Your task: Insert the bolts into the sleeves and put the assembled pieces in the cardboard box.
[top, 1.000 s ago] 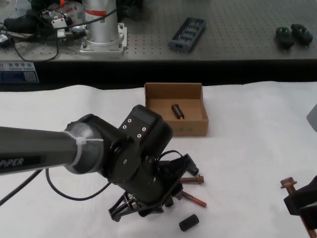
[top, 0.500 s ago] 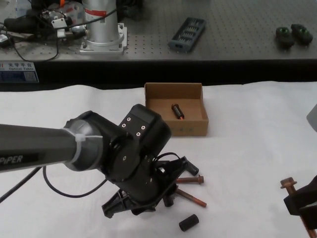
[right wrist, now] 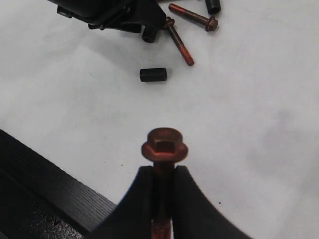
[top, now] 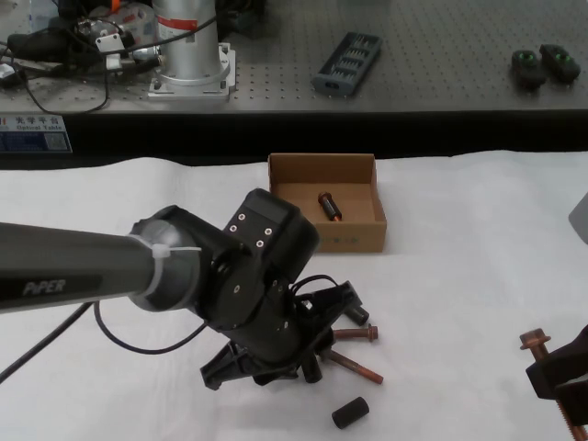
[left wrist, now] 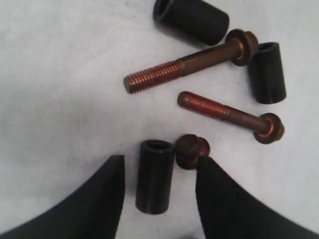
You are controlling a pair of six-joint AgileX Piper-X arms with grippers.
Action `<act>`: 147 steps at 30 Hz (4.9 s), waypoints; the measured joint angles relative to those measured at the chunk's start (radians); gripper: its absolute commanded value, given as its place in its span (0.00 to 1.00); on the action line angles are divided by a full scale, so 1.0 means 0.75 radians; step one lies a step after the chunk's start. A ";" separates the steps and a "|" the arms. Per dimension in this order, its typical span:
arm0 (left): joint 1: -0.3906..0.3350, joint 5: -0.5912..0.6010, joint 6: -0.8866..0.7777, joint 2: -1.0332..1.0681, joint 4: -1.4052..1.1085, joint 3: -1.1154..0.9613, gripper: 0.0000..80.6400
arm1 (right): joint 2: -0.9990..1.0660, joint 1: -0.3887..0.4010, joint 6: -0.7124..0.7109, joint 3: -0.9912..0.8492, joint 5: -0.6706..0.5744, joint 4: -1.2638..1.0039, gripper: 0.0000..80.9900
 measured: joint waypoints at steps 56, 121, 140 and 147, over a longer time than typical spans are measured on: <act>0.006 -0.003 0.748 -0.345 0.110 0.015 0.01 | 0.000 0.000 -0.023 0.000 -0.003 -0.092 0.02; 0.288 0.976 0.927 -1.142 -0.822 0.787 0.01 | 0.441 0.158 0.562 0.001 -0.493 -1.484 0.02; 0.288 0.979 0.912 -1.142 -0.841 0.787 0.01 | 0.441 0.262 0.568 0.001 -0.495 -1.517 0.02; 0.288 0.979 0.906 -1.142 -0.841 0.787 0.01 | 0.441 0.251 0.568 0.001 -0.484 -1.489 0.02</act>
